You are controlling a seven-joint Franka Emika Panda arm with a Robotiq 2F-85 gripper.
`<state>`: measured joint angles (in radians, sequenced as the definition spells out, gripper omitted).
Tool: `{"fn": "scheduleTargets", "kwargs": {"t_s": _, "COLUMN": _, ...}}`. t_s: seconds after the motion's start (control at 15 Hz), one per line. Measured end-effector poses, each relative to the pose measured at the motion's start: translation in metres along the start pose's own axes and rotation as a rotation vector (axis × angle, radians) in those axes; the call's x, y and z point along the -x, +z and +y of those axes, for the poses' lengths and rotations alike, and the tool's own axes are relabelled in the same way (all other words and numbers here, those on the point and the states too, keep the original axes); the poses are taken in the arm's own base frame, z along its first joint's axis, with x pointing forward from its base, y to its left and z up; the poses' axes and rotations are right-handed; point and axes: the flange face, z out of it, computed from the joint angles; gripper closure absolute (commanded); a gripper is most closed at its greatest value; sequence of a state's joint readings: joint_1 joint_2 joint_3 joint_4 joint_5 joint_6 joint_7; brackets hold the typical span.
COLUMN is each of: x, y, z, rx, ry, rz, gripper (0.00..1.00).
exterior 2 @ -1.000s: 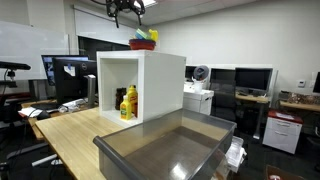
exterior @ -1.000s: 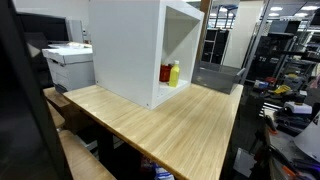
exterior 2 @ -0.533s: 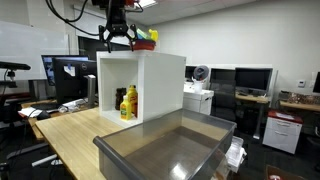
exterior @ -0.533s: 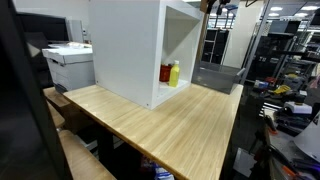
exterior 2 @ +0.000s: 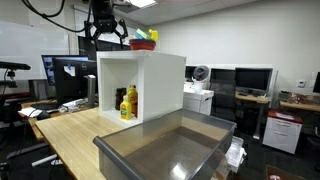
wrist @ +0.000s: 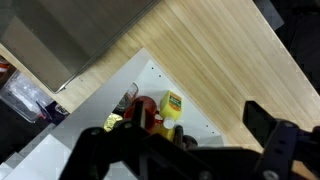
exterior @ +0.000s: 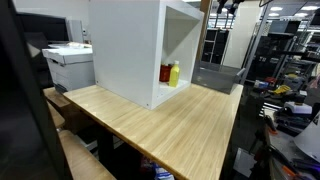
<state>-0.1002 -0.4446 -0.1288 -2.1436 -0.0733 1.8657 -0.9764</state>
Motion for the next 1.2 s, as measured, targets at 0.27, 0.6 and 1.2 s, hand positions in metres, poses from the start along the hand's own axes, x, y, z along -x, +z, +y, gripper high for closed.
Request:
{"fn": "scheduleTargets", "kwargs": {"t_s": 0.27, "x": 0.001, "y": 0.003, "z": -0.004, "rx": -0.003, "ry": 0.02, "rz": 0.001, "gripper": 0.0}}
{"fn": "scheduleTargets", "kwargs": {"t_s": 0.6, "x": -0.013, "y": 0.022, "z": -0.017, "rx": -0.018, "ry": -0.017, "rz": 0.004, "gripper": 0.0}}
{"fn": "scheduleTargets", "kwargs": {"t_s": 1.2, "x": -0.013, "y": 0.023, "z": -0.018, "rx": -0.017, "ry": -0.019, "rz": 0.008, "gripper": 0.0}}
